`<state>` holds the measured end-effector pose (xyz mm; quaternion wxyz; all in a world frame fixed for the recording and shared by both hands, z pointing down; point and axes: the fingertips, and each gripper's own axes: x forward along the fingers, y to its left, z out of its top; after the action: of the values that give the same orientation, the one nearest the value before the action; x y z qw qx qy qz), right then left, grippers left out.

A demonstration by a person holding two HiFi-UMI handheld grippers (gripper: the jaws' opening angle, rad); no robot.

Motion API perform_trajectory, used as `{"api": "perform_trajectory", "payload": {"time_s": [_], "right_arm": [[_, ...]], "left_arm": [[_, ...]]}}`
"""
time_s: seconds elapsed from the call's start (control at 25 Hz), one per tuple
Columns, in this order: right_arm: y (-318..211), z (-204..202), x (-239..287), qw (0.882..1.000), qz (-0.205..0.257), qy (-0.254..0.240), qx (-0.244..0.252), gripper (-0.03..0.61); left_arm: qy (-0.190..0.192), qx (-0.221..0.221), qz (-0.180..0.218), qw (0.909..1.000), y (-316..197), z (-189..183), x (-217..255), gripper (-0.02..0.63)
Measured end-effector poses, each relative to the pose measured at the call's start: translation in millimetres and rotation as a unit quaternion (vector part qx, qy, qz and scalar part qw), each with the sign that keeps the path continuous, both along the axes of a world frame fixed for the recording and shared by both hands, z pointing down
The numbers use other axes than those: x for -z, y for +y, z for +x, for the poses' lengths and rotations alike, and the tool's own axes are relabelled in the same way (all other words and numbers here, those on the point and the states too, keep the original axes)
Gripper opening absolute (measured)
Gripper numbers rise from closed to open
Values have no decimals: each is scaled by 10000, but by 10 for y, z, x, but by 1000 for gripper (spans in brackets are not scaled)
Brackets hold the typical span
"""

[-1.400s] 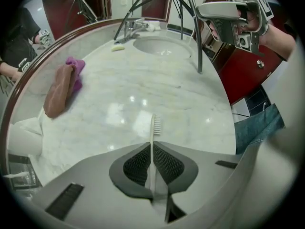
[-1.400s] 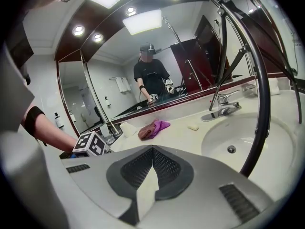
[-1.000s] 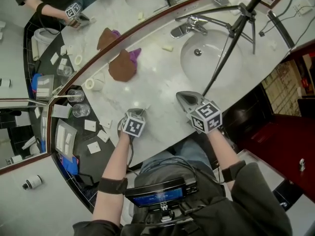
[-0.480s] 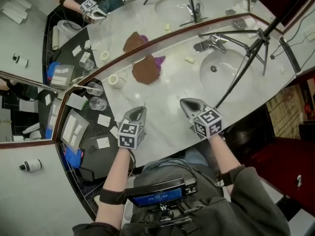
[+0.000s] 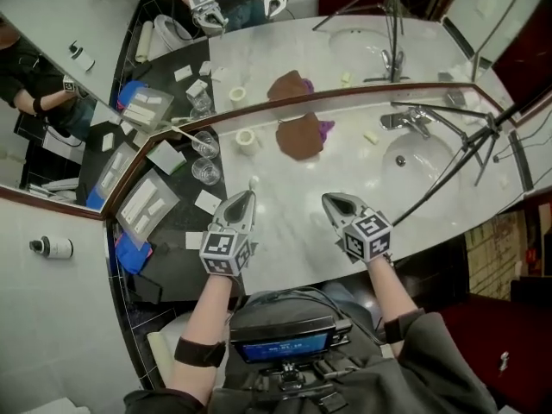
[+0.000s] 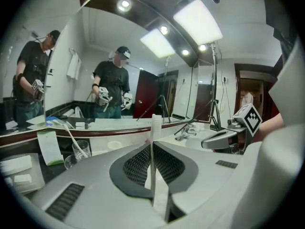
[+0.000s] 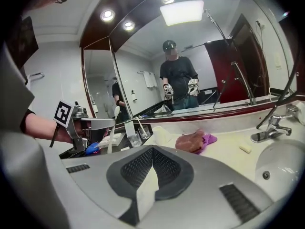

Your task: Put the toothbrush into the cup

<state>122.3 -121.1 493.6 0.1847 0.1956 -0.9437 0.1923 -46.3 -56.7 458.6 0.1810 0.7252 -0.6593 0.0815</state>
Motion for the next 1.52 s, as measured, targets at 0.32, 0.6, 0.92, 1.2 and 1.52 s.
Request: {"api": "perform_trajectory", "payload": {"time_s": [0.32,0.6,0.92,1.2,1.52], "right_arm": [[362,-733,142,9972,78,-21,748,11],[868,-1535,234,9853,2,-92,1707,11],[1278,-2345,76,9674,-98,-69,2530,11],[1539,-2840,-103,9548,-173,-15,2966,11],[1653,-3048,-442,9531,-386,32,3001,11]], "left_arm": [[269,917,660,9932,45,-892,347,18],[463,1426,999,9836,-61,-1686,500,18],[772,1800,1274,9723,-139,-2361,410,18],[1123,2018,1404,9628,-222,-2764,166,18],[1384,1979,1385,9605,-364,-2916,-178,18]]}}
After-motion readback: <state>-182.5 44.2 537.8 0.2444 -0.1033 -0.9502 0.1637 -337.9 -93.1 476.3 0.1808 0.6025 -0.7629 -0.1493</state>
